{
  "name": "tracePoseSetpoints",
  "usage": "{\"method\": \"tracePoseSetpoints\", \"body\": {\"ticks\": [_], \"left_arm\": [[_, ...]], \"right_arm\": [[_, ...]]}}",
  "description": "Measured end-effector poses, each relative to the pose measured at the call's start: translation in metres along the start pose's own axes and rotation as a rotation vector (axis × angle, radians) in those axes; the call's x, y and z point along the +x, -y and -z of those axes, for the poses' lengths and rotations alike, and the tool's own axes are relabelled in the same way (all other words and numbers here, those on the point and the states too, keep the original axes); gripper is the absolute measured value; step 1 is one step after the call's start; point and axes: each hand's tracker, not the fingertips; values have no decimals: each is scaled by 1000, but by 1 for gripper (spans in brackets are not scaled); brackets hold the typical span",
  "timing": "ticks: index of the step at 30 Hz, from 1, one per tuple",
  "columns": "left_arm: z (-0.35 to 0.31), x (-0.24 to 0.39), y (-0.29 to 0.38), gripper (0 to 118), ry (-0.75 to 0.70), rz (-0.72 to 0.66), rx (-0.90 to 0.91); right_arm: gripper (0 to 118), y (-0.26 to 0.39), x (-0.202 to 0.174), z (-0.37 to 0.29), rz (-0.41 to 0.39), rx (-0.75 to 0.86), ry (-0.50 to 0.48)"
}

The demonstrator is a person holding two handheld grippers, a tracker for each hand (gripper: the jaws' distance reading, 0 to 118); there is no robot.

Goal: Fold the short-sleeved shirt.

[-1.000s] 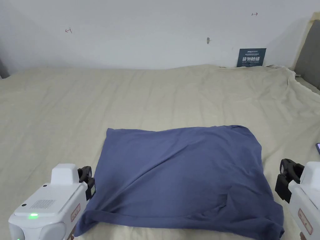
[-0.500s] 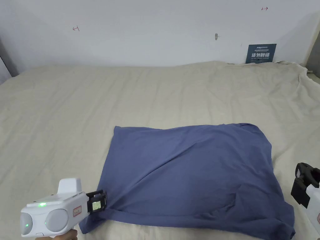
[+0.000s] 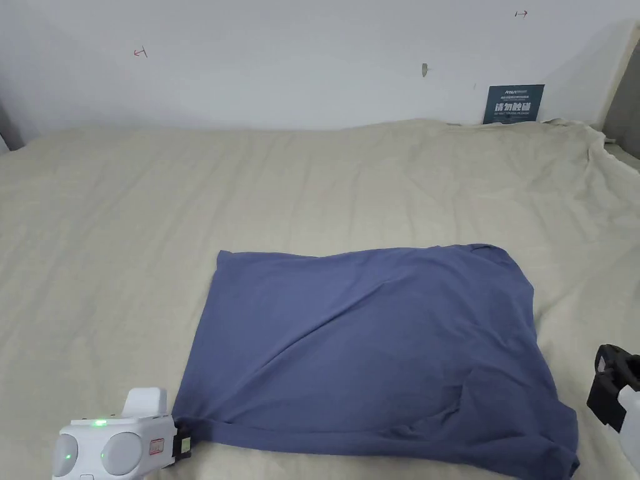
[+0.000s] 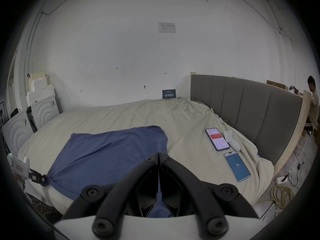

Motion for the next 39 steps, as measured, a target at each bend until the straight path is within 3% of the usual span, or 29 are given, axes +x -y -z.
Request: {"method": "tracePoseSetpoints", "body": {"ticks": [1, 7, 8, 9, 10, 11, 12, 13, 17, 20, 23, 24, 25, 27, 29, 39], "left_arm": [[0, 0, 0, 4, 15, -2, 3], [-20, -1, -3, 0, 17, 10, 79], [-23, -1, -5, 0, 17, 13, 87], [-27, 0, -7, 0, 20, 18, 96], [-31, -1, -7, 0, 20, 27, 109], [-35, 0, -9, 0, 19, 34, 117], [-38, 0, -10, 0, 18, 41, 127], [-41, 0, -11, 0, 17, 46, 138], [-49, 2, -15, 0, 18, 56, 157], [-47, 1, -15, 0, 20, 54, 161], [-46, 1, -15, 0, 28, 57, 158], [-46, 1, -15, 0, 31, 56, 155], [-45, 0, -15, 0, 33, 52, 152], [-44, -2, -16, 0, 38, 40, 151], [-43, -4, -18, 0, 43, 26, 151], [-45, -16, -41, 0, 37, -9, 180]], "right_arm": [[0, 1, 1, 0, 1, -5, 5], [4, 21, 14, 9, 18, -110, 14], [15, 26, 17, 13, 20, -147, 15], [36, 33, 19, 17, 28, -170, 27], [67, 39, 20, 20, 35, -193, 24], [86, 46, 21, 24, 38, -214, 32], [97, 55, 23, 29, 39, -234, 36], [99, 62, 24, 34, 35, -268, 33], [97, 91, 25, 53, 36, -372, 27], [89, 106, 25, 65, 49, -424, 18], [70, 115, 21, 74, 50, -452, 0], [70, 117, 21, 75, 57, -458, -10], [45, 118, 20, 76, 59, -463, -16], [8, 120, 18, 78, 54, -465, -32], [3, 121, 19, 78, 46, -469, -45], [2, 54, 21, 67, 30, -311, -87]]}}
